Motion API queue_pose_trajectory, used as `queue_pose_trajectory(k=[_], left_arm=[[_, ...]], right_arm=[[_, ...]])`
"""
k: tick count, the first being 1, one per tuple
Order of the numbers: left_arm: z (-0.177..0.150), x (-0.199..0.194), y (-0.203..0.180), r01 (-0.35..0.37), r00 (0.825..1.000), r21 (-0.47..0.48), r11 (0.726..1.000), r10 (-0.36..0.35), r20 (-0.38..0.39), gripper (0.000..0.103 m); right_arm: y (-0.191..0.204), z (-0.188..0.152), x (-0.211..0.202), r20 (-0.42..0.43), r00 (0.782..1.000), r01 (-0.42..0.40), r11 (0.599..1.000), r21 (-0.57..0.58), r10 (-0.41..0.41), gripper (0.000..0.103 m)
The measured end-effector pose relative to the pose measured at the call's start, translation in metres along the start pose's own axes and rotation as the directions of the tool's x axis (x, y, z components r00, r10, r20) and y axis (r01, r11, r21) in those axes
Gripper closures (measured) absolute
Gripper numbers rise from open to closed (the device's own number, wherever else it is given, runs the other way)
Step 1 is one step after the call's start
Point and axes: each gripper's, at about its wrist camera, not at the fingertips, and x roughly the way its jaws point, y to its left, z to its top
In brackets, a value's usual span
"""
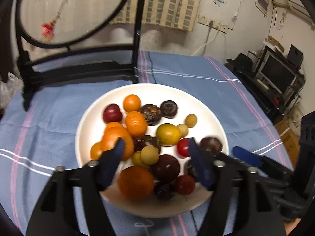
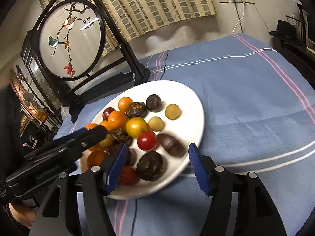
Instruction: Organize fruits
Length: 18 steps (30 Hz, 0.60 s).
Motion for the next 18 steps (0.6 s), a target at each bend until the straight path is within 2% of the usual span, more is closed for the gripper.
queue_pose_trajectory(k=[2, 4, 6, 11, 18], left_arm=[[-0.004, -0.007, 0.0, -0.008, 1.0, 0.023, 1.0, 0.007, 0.011, 0.031], [-0.012, -0.017, 0.002, -0.019, 1.0, 0.026, 0.999, 0.019, 0.013, 0.026], [-0.021, -0.026, 0.004, -0.022, 1.0, 0.022, 1.0, 0.022, 0.018, 0.021], [-0.05, -0.053, 0.009, -0.04, 0.999, 0.005, 0.999, 0.04, 0.03, 0.013], [-0.09, -0.075, 0.014, -0.084, 0.996, -0.002, 0.996, 0.084, -0.001, 0.008]], right_arm=[[-0.002, -0.003, -0.006, -0.006, 1.0, 0.007, 1.0, 0.011, -0.007, 0.018], [0.002, -0.011, -0.013, -0.024, 0.999, 0.028, 0.999, -0.016, -0.028, 0.015], [0.005, -0.019, -0.019, -0.037, 0.997, 0.068, 0.996, -0.055, -0.07, 0.007], [0.018, -0.05, -0.036, -0.049, 0.988, 0.136, 0.98, -0.143, -0.144, 0.006], [0.027, -0.081, -0.05, -0.06, 0.987, 0.139, 0.976, -0.167, -0.15, 0.005]])
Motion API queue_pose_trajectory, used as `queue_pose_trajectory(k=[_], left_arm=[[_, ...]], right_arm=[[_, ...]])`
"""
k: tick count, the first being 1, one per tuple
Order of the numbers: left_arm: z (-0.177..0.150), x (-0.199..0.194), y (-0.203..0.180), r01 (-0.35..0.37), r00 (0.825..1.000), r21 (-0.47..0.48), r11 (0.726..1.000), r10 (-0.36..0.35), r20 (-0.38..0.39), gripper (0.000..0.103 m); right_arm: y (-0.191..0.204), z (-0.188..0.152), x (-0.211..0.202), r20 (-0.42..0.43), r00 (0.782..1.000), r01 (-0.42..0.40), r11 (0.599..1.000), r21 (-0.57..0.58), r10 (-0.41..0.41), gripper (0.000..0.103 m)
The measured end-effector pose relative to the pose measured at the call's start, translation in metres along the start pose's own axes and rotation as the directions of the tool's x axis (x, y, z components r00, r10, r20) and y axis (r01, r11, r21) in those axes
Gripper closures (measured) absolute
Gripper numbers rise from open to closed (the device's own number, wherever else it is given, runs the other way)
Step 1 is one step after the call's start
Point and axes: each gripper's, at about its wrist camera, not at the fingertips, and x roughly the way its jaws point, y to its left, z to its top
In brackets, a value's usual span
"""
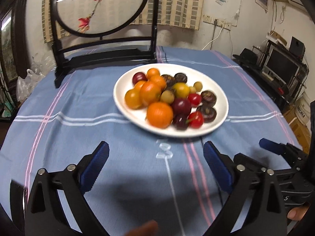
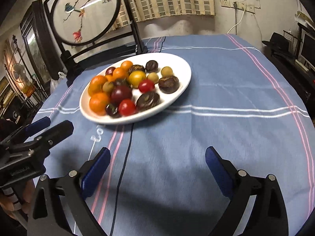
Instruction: Organize fruits
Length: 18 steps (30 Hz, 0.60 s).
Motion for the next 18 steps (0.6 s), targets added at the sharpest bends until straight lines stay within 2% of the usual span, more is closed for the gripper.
queue_pose_trajectory(k=[7, 11, 18], left_arm=[[-0.023, -0.015, 0.013, -0.02, 1.0, -0.041, 0.999, 0.02, 0.001, 0.005], [-0.033, -0.014, 0.013, -0.024, 1.0, -0.025, 0.999, 0.023, -0.017, 0.005], [-0.046, -0.002, 0.014, -0.05, 0.998, -0.014, 0.999, 0.049, -0.045, 0.005]], right_arm=[[0.001, -0.014, -0.006, 0.013, 1.0, -0.016, 1.0, -0.005, 0.016, 0.005], [0.001, -0.019, -0.009, 0.014, 1.0, -0.005, 1.0, -0.014, 0.005, 0.005], [-0.001, -0.025, -0.002, -0.035, 0.999, 0.03, 0.999, -0.015, -0.03, 0.005]])
